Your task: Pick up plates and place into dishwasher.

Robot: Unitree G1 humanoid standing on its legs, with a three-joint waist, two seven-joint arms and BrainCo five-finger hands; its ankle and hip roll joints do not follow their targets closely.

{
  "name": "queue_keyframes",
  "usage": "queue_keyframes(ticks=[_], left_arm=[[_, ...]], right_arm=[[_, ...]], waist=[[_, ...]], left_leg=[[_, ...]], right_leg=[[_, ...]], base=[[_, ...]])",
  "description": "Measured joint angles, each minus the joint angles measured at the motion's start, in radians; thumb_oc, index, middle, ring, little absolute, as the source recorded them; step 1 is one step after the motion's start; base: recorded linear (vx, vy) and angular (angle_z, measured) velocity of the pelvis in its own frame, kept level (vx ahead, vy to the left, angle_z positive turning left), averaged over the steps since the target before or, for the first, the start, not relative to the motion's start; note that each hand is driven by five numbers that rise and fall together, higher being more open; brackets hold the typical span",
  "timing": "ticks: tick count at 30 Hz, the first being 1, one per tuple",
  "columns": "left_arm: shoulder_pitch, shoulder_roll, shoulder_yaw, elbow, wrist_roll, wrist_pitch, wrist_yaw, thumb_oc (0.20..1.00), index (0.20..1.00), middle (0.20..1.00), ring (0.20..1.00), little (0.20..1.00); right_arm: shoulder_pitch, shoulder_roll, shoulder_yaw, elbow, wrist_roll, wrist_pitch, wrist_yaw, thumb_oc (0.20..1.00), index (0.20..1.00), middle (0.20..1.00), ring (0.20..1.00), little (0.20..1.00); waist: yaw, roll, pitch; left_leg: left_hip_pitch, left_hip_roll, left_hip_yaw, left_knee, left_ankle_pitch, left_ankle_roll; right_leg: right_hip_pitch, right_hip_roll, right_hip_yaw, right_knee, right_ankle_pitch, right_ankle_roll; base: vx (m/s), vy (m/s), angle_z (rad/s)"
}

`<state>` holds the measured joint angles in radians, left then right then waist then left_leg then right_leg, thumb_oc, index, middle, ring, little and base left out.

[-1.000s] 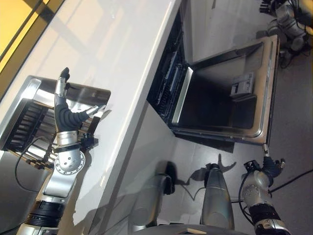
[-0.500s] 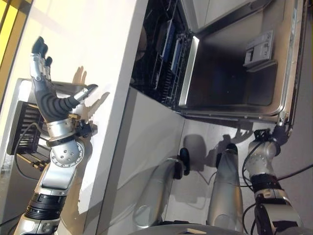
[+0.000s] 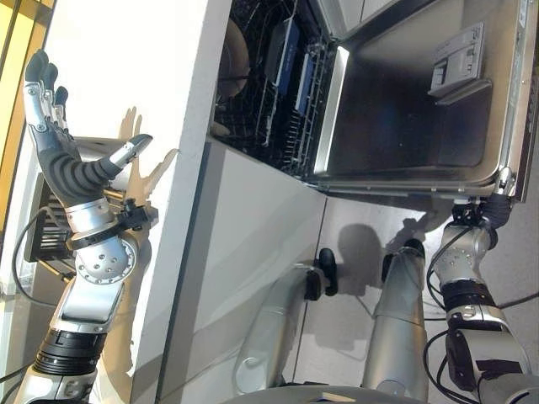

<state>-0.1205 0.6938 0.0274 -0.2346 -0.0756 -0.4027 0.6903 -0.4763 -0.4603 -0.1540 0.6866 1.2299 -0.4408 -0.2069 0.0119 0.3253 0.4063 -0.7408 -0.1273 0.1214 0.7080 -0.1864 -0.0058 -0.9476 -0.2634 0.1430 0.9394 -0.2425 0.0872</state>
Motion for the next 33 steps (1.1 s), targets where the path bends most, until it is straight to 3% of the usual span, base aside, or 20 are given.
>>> queue_keyframes(ticks=[5, 8, 19, 28, 33], left_arm=[[-0.006, 0.013, 0.02, -0.003, -0.02, -0.002, -0.004, 1.0, 1.0, 1.0, 1.0, 1.0], [-0.008, 0.014, 0.033, -0.001, -0.021, -0.002, -0.01, 1.0, 1.0, 1.0, 1.0, 1.0], [-0.006, -0.002, 0.02, 0.015, -0.028, -0.001, -0.051, 1.0, 1.0, 1.0, 1.0, 1.0], [-0.006, -0.029, -0.008, 0.038, -0.065, 0.014, -0.106, 1.0, 1.0, 1.0, 1.0, 1.0], [0.024, -0.045, -0.007, 0.057, -0.078, 0.023, -0.122, 1.0, 1.0, 1.0, 1.0, 1.0]], right_arm=[[0.001, -0.055, 0.014, 0.02, 0.008, 0.125, 0.161, 1.0, 1.0, 1.0, 1.0, 1.0], [0.002, -0.087, 0.055, 0.02, 0.008, 0.16, 0.203, 1.0, 1.0, 1.0, 1.0, 1.0], [0.092, -0.126, 0.09, -0.042, -0.073, 0.218, 0.21, 1.0, 1.0, 1.0, 1.0, 1.0], [0.187, -0.14, 0.104, -0.095, -0.146, 0.27, 0.21, 1.0, 1.0, 1.0, 1.0, 1.0], [0.205, -0.144, 0.156, -0.117, -0.19, 0.276, 0.213, 1.0, 1.0, 1.0, 1.0, 1.0]], waist=[[-0.002, 0.001, -0.001], [-0.001, 0.0, 0.0], [-0.002, -0.01, 0.007], [-0.003, -0.018, 0.013], [0.002, -0.041, 0.031]], left_leg=[[-0.039, 0.002, -0.006, 0.014, 0.001, 0.001], [-0.052, 0.003, -0.015, 0.013, 0.001, 0.001], [-0.008, 0.001, -0.024, 0.006, 0.001, -0.001], [0.058, -0.001, -0.075, -0.008, 0.001, -0.015], [0.109, 0.0, -0.108, -0.037, 0.008, -0.012]], right_leg=[[-0.033, 0.004, 0.001, 0.003, 0.003, -0.003], [-0.044, 0.015, 0.001, -0.003, 0.004, -0.005], [0.003, 0.015, -0.01, -0.005, 0.007, -0.01], [0.108, -0.004, -0.078, -0.039, 0.004, -0.016], [0.18, -0.016, -0.129, -0.073, 0.0, -0.021]], base=[[-0.02, -0.035, -0.09], [0.0, 0.008, -0.09], [0.03, 0.057, 0.01], [0.05, 0.044, 0.11], [0.03, 0.028, 0.15]])
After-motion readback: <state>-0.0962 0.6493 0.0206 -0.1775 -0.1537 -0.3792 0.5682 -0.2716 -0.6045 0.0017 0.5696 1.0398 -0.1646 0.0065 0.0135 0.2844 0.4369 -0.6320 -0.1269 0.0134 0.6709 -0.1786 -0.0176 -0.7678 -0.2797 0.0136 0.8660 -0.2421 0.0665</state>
